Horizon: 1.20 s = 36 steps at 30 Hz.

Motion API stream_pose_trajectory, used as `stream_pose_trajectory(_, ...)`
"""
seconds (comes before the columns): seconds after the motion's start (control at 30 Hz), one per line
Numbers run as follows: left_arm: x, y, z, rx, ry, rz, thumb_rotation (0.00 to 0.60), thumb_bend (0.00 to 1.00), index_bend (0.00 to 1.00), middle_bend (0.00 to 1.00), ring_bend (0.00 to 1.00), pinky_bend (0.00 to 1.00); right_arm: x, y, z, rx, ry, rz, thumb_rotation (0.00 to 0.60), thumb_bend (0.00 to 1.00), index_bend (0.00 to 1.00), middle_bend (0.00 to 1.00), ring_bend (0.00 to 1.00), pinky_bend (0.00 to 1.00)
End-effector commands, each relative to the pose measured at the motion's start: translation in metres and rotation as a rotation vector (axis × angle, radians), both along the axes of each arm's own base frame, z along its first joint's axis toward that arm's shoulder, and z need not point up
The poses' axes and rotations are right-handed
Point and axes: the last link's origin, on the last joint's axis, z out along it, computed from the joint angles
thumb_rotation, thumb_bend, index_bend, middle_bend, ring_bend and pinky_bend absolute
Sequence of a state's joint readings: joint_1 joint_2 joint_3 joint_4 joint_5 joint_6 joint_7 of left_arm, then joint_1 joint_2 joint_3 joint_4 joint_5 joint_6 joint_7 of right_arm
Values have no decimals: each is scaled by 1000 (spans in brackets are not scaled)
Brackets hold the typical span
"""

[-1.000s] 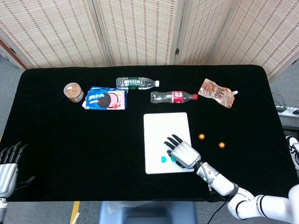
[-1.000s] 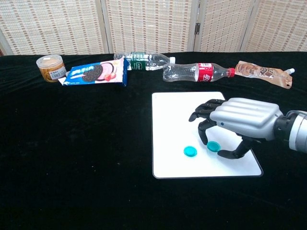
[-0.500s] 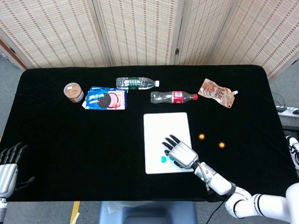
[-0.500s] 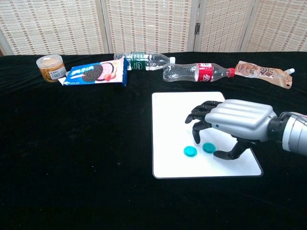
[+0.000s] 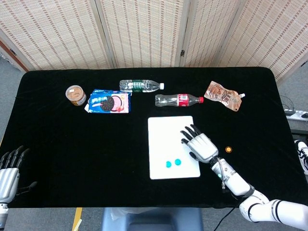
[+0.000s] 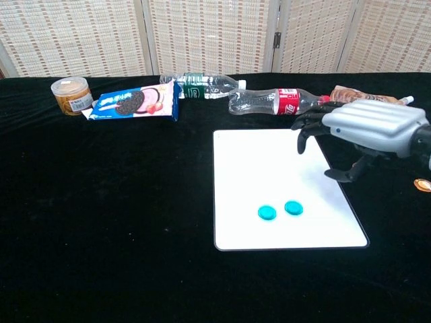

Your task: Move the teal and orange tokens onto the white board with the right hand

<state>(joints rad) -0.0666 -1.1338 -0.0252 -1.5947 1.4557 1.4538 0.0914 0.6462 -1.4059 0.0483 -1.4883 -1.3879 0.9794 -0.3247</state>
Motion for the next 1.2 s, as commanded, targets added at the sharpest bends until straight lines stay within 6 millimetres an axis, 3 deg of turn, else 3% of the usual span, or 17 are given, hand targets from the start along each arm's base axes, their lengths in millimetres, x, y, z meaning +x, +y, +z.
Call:
stream_pose_trajectory(0.03,1,0,-1,-3,-1,-4,600,128,0,0,0,0,-18,-9,16,-57,19,-70,600,424,345,142,23,0)
stream_pose_trajectory(0.27,4,1,-3,-12,-2,-12,600,128,0,0,0,0,-54,-21,19,-82,56,-213,600,424,363,142,20,0)
stream_pose_trajectory(0.47,6,0,-2,-16,-4,-13,600,127,0,0,0,0,-73,-30,15,-93,68,-275,600,424,364,142,20,0)
stream_pose_trajectory(1.2,5,-3,-2,-23,-10,-3,600,123,0,0,0,0,-77,-35,-5,-70,79,-267,600,423,407,150,19,0)
